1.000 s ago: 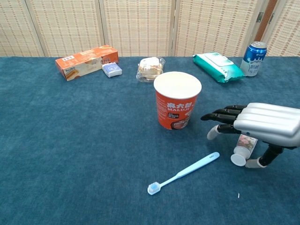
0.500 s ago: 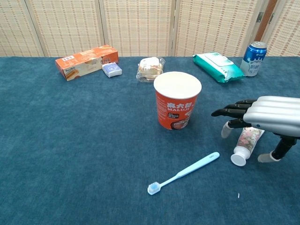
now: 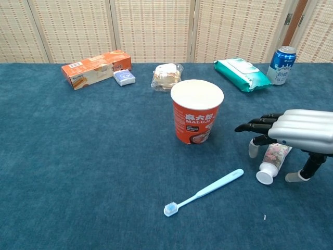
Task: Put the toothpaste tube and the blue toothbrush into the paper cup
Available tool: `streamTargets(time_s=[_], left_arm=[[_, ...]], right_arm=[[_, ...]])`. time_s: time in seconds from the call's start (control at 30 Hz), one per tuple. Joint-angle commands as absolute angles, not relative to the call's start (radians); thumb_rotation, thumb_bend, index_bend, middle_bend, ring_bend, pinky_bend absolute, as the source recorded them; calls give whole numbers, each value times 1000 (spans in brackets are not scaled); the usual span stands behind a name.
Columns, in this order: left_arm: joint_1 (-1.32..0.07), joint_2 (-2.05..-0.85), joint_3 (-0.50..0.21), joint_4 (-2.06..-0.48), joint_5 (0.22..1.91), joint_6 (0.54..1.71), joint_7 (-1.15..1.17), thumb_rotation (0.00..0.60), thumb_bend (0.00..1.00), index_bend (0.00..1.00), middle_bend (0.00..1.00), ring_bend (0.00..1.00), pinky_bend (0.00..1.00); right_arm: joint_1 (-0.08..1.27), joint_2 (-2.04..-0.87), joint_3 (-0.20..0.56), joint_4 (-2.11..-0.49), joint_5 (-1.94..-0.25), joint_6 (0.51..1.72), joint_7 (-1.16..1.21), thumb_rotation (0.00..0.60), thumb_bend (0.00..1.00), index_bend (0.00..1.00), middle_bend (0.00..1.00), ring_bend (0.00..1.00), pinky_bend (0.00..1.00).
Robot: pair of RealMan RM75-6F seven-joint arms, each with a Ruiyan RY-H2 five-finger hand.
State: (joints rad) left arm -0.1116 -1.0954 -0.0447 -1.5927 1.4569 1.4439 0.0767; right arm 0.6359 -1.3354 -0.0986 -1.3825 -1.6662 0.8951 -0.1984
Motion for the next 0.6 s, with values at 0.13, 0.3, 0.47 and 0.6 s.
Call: streamTargets(time_s=[0.13, 0.3, 0.47, 0.6], left_arm=[[-112, -1094, -45, -1593, 1456, 1443, 75, 600, 523, 316, 150, 68, 157], [-111, -1092, -46, -1594, 1457, 1446, 73, 600, 523, 316, 150, 68, 157], [-110, -1092, -46, -1595, 1456, 1446, 73, 600, 523, 316, 150, 68, 157], [-110, -1092, -46, -1595, 1456, 1447, 73, 600, 523, 316, 150, 68, 157]], right_arm=[[639, -1347, -99, -1371, -1665, 892, -197, 600, 138, 361, 0, 0, 120], [641, -1355, -99, -1364, -1661, 890, -198, 600, 145, 385, 0, 0, 119], [642, -1361, -100, -1359, -1660, 891, -198, 600, 148, 430, 0, 0, 120], [640, -1366, -99, -1355, -1658, 897, -200, 600, 151, 488, 0, 0, 120]])
